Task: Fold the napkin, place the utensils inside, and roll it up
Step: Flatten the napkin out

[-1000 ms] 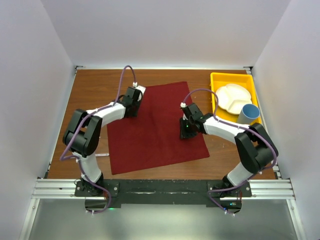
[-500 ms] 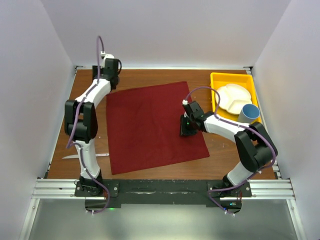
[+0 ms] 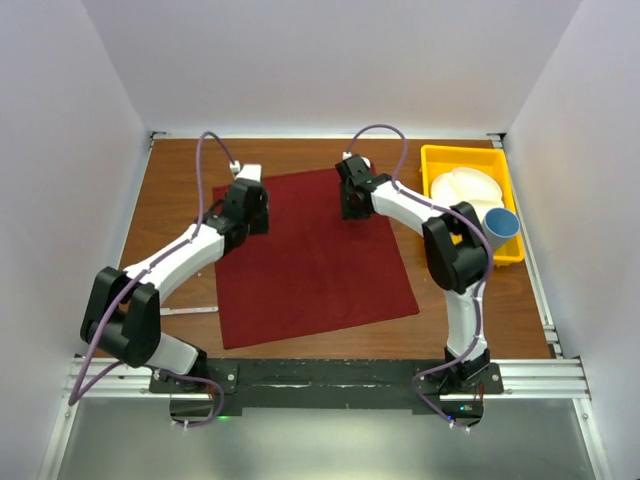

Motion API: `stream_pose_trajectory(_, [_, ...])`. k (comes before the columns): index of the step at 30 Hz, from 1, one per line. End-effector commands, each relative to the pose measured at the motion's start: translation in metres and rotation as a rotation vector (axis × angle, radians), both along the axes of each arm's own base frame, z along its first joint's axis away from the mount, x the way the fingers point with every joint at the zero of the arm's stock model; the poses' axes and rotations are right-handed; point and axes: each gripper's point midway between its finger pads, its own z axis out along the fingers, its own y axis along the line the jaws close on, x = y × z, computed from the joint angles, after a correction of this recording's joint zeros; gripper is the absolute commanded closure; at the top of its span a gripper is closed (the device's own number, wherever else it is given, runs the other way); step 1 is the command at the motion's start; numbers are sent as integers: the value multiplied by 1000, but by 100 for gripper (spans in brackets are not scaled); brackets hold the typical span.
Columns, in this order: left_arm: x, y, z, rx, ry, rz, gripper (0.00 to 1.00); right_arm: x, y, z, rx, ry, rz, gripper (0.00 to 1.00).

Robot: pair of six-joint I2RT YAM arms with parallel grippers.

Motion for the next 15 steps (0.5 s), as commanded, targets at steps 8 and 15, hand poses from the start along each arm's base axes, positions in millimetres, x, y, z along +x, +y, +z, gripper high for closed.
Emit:
stream_pose_trajectory(8, [-2, -6, -65, -76, 38, 149, 45, 25, -41, -30, -118, 19, -55, 74])
stream_pose_trajectory(15, [26, -19, -97, -30, 125, 167, 43, 33, -77, -43, -102, 48, -111, 74])
